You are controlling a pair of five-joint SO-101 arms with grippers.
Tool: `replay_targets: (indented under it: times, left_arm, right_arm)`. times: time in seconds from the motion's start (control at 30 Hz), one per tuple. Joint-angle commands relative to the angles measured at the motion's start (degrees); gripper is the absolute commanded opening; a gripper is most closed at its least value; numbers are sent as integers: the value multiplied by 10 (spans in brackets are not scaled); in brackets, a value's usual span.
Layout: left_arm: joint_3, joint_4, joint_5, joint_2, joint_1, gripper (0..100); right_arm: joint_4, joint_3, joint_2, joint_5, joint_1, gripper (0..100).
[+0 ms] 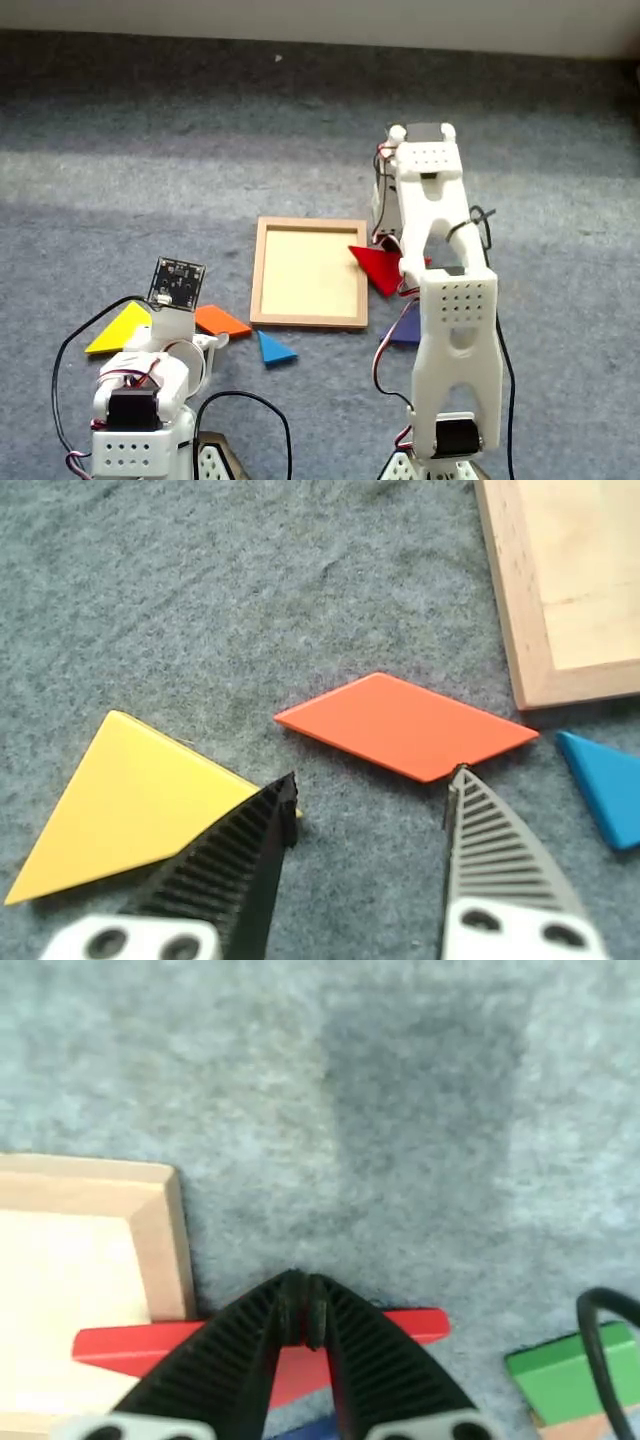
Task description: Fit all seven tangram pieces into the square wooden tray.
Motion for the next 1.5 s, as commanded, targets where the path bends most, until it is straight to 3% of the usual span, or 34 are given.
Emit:
replay_targets:
  times: [0.0,0.33,0.7,0.9,1.27,1.47]
  left_arm:
    - [11,3,-2,-4,9,242]
    - [11,3,-2,-4,8,242]
    - [11,3,-2,-4,8,242]
    - [11,3,-2,-4,8,242]
    - [11,3,-2,-4,9,242]
    - [11,3,-2,-4,9,242]
  right_arm:
    - [13,-22,-85,-2,-9,22]
    - [13,42,-203,13,26,22]
    - [7,148,-248,224,110,4]
    - [-69,226,-247,353,145,4]
    - [-150,353,-248,584,153,4]
    - [-150,355,-248,623,110,4]
